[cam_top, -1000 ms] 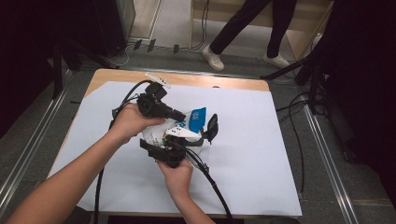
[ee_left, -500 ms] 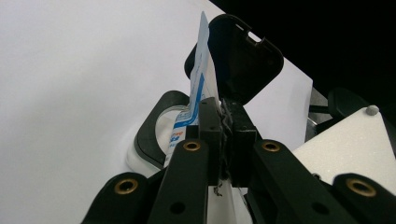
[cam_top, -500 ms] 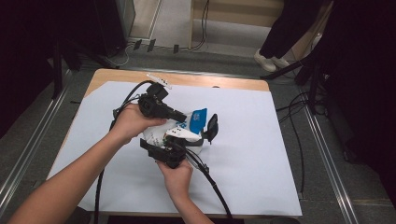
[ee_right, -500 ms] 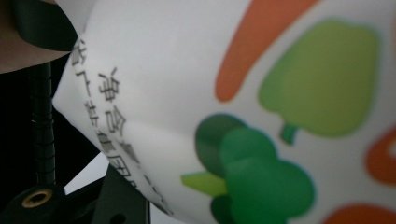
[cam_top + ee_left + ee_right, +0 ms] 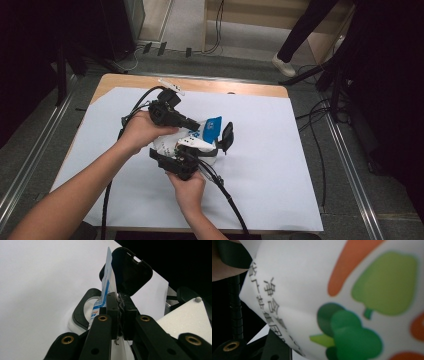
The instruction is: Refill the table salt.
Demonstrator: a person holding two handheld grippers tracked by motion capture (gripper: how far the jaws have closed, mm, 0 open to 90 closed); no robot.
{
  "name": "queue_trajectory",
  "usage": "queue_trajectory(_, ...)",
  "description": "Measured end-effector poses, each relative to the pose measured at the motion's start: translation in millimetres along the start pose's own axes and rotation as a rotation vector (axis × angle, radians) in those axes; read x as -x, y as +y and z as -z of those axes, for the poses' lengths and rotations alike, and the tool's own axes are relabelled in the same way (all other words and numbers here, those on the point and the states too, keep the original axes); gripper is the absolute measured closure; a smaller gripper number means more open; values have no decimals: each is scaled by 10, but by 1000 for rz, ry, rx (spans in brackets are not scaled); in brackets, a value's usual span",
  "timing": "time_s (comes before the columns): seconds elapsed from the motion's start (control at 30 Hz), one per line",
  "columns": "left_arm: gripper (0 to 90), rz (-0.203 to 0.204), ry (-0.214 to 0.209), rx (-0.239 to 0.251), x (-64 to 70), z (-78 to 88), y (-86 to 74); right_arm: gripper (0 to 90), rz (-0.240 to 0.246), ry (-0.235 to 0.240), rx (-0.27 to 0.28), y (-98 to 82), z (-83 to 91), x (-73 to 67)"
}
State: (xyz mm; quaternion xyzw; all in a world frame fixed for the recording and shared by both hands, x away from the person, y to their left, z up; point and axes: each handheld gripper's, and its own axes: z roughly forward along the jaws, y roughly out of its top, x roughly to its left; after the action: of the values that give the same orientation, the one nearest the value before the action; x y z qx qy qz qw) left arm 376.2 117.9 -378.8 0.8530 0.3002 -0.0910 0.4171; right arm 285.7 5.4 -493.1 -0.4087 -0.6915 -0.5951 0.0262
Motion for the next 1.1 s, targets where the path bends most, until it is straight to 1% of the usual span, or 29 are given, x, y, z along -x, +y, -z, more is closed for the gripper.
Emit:
queue_trajectory(0.3, 884, 9, 4, 0, 6, -12, 6, 533, -5, 7, -1, 3, 5, 7)
queue_trajectory(0.47, 883, 2, 0, 6, 6, -25, 14, 525, -11, 11, 0, 15, 10, 21)
queue_trajectory(0.57, 883, 4, 1, 0, 11, -37, 15, 519, -19, 18, 0, 19, 6, 26)
queue_trajectory(0.7, 883, 1, -1, 1, 3, -29, 12, 525, -7, 13, -4, 18, 6, 28)
queue_trajectory(0.77, 882, 1, -1, 7, 7, -23, 12, 527, -7, 11, -5, 21, 11, 26)
queue_trajectory(0.8, 882, 0, 2, 2, 9, -17, 13, 527, -7, 11, -6, 22, 14, 23)
queue_trajectory(1.1, 882, 5, 0, 3, 5, -17, 7, 527, -4, 12, -3, 18, 2, 21)
